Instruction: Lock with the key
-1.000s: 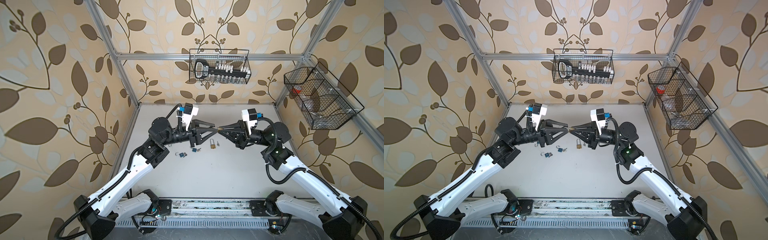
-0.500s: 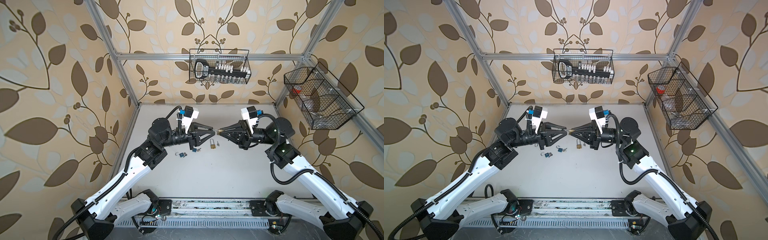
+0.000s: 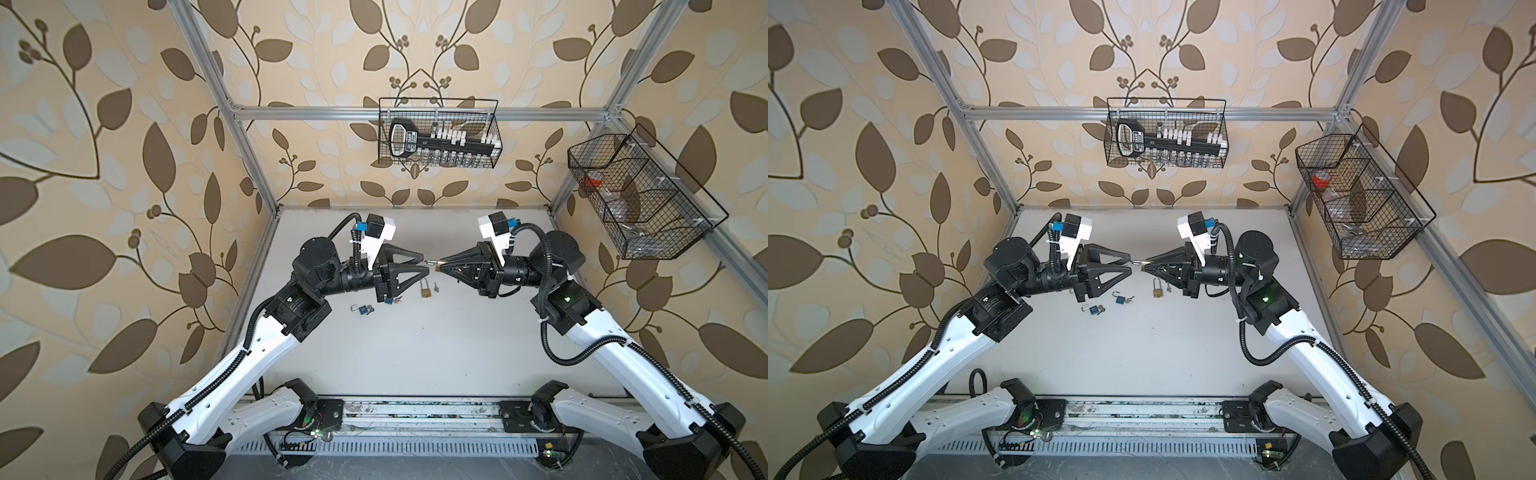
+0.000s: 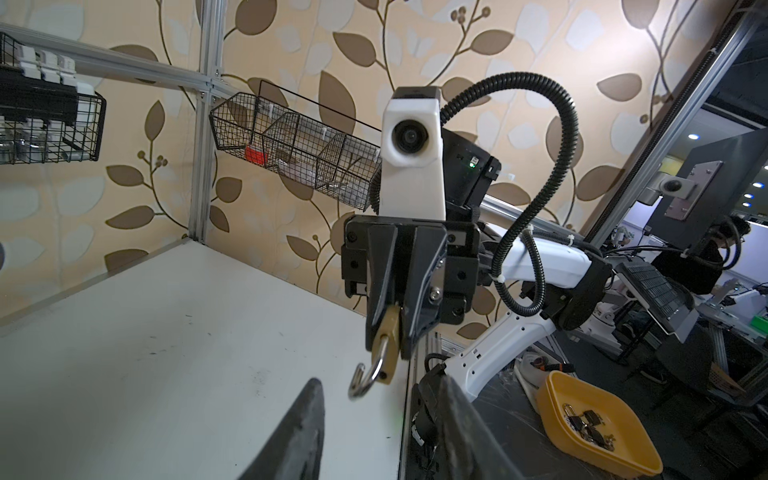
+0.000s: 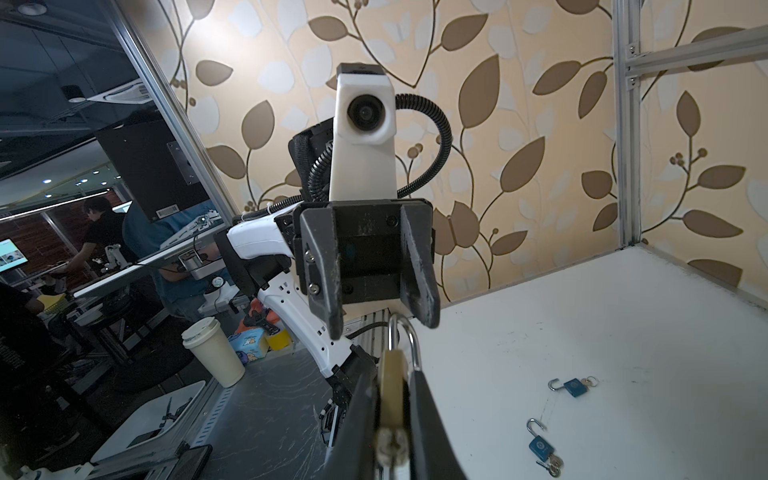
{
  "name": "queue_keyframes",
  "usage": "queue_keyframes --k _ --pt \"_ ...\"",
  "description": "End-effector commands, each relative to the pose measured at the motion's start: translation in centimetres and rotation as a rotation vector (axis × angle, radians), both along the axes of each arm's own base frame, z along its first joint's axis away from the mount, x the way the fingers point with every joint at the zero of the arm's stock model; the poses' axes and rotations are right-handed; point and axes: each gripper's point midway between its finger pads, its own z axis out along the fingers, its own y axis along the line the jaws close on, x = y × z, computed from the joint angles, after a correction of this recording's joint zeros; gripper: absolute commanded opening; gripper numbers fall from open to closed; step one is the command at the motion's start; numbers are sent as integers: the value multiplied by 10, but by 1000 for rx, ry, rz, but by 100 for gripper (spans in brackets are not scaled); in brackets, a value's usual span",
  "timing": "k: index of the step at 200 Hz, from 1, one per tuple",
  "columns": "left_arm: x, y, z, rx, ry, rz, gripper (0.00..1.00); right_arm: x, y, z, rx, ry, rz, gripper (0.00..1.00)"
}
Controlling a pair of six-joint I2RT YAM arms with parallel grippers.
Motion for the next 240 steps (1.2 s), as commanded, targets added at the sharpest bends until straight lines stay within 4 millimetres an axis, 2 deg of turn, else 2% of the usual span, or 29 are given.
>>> queue_keyframes --k 1,30,66,77,93,105,154,177,205,240 --pt "-12 3 26 -34 -90 -23 47 -7 1 12 3 -15 49 0" --pt "-13 0 24 -28 -83 -52 48 -5 4 9 -3 2 66 0" --pt "-14 -1 23 -26 -77 -66 22 -4 3 10 0 -4 55 0" --pt "-14 -2 22 -24 -77 -69 23 -4 3 10 0 -3 51 0" --pt "-14 -3 21 -21 -73 -71 31 -4 2 11 2 -5 50 0" --pt "-14 -3 19 -18 -69 -75 31 -5 2 12 6 -4 53 0" --pt "-13 -4 18 -15 -64 -75 28 -7 2 14 13 -8 60 0" --pt "-13 -4 17 -15 -61 -75 20 -9 1 15 15 -12 61 0" --pt "-12 -4 16 -13 -61 -71 15 -9 1 15 15 -16 59 0" --pt "-11 -4 15 -10 -59 -69 15 -11 0 17 19 -24 60 0"
